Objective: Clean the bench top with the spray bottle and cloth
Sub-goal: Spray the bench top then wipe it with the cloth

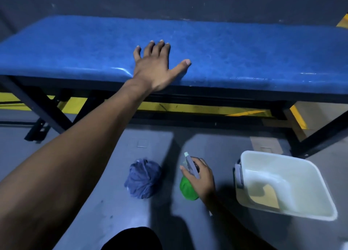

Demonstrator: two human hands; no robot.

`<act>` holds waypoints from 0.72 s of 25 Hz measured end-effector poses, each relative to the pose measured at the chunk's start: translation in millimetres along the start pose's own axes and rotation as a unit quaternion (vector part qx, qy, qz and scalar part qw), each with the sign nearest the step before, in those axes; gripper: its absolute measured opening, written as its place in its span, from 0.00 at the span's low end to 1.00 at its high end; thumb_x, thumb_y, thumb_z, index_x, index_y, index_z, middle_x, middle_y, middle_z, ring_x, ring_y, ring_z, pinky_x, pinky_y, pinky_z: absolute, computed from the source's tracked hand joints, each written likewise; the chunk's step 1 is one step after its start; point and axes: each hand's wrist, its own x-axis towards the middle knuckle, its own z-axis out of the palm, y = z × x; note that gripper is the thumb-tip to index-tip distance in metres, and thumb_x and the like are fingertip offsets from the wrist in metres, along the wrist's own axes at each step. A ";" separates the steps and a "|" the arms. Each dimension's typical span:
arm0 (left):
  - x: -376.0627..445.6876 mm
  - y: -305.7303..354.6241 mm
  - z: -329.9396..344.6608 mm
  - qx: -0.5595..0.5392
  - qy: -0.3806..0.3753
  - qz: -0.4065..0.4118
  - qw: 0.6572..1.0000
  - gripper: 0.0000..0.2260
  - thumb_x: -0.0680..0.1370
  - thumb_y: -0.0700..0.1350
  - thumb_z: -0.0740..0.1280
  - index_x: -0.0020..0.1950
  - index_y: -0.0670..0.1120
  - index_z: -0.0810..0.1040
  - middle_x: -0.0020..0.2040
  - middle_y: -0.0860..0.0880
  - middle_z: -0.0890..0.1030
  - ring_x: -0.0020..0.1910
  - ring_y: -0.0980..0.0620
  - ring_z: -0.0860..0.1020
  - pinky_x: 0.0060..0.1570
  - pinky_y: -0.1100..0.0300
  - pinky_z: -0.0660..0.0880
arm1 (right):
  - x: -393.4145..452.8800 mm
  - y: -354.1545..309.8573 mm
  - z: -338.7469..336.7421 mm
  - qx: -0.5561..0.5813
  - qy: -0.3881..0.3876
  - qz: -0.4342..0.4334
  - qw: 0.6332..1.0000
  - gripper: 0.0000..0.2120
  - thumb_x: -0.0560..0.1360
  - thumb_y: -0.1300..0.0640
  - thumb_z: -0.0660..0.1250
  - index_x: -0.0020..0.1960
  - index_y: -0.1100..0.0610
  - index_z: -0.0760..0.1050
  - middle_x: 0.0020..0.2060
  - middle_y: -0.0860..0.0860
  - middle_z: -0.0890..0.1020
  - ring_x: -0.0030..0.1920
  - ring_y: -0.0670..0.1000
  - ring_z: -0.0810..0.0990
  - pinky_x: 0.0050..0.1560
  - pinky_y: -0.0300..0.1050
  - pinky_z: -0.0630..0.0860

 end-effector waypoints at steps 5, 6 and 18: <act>0.4 3.0 0.8 0.010 0.018 -0.006 1.000 0.48 0.70 0.79 0.43 0.79 0.48 0.60 0.82 0.48 0.59 0.82 0.46 0.52 0.77 0.37 0.44 | -23.0 24.4 8.3 0.025 0.022 -0.047 0.998 0.16 0.71 0.50 0.78 0.57 0.48 0.81 0.39 0.39 0.81 0.40 0.47 0.80 0.70 0.57 0.70; 0.6 2.4 1.5 0.011 0.021 -0.006 1.000 0.48 0.70 0.80 0.43 0.79 0.48 0.60 0.82 0.48 0.59 0.82 0.46 0.52 0.77 0.37 0.44 | -24.0 29.7 10.0 0.011 0.028 -0.047 0.998 0.17 0.71 0.50 0.77 0.58 0.49 0.81 0.40 0.39 0.81 0.42 0.49 0.80 0.71 0.59 0.69; 2.3 1.6 1.9 0.019 0.021 -0.002 1.000 0.48 0.71 0.79 0.42 0.79 0.47 0.61 0.81 0.47 0.59 0.81 0.45 0.52 0.77 0.37 0.45 | -130.5 36.7 11.5 -0.070 -0.022 0.132 0.988 0.24 0.55 0.38 0.74 0.44 0.52 0.80 0.39 0.50 0.85 0.37 0.50 0.86 0.37 0.33 0.76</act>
